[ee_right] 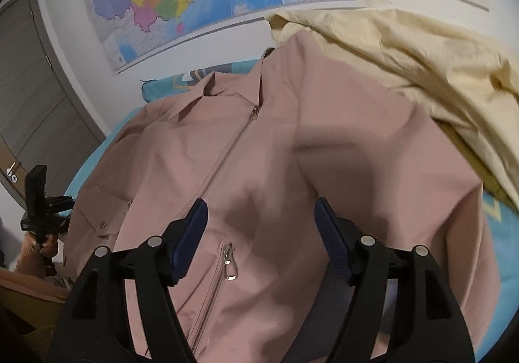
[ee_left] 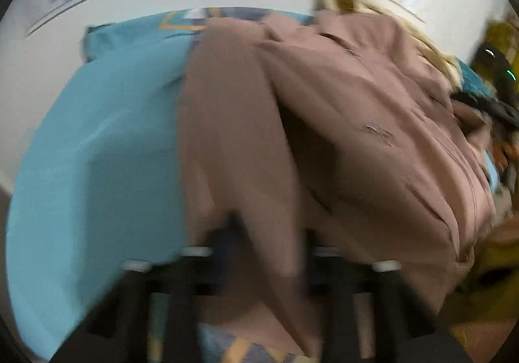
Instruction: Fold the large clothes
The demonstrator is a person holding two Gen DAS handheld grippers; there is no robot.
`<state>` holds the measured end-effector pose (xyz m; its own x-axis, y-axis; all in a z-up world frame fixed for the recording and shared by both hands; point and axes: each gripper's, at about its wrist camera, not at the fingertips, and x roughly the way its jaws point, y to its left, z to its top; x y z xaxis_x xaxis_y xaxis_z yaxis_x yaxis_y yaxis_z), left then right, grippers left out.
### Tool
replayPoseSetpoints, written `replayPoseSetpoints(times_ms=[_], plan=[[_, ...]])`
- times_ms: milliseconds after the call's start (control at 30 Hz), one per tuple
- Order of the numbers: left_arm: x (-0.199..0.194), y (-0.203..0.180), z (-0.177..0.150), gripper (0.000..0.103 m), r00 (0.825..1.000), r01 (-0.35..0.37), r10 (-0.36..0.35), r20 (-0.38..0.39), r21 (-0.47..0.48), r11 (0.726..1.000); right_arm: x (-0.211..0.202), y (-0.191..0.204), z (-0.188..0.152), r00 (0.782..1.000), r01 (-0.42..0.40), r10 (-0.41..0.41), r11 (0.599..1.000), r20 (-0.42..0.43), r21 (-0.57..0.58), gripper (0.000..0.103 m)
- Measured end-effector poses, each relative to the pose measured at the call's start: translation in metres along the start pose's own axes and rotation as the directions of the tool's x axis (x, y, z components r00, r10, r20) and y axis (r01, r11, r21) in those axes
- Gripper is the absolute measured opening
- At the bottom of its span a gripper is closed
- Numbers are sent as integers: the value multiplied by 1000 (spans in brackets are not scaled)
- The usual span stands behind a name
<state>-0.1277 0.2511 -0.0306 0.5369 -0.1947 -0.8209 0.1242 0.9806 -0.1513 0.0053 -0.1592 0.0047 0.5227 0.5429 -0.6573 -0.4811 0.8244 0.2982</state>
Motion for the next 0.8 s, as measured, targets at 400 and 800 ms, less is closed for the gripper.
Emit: replayPoseSetpoints(times_ms=[400, 800], plan=[[-41, 57, 70, 51, 759, -651, 651, 30, -11, 759, -14, 0, -19, 1000, 10, -10, 1000, 3, 5, 67], [29, -49, 68, 91, 996, -79, 86, -26, 213, 974, 38, 52, -27, 977, -165, 150, 982, -151, -95, 77]])
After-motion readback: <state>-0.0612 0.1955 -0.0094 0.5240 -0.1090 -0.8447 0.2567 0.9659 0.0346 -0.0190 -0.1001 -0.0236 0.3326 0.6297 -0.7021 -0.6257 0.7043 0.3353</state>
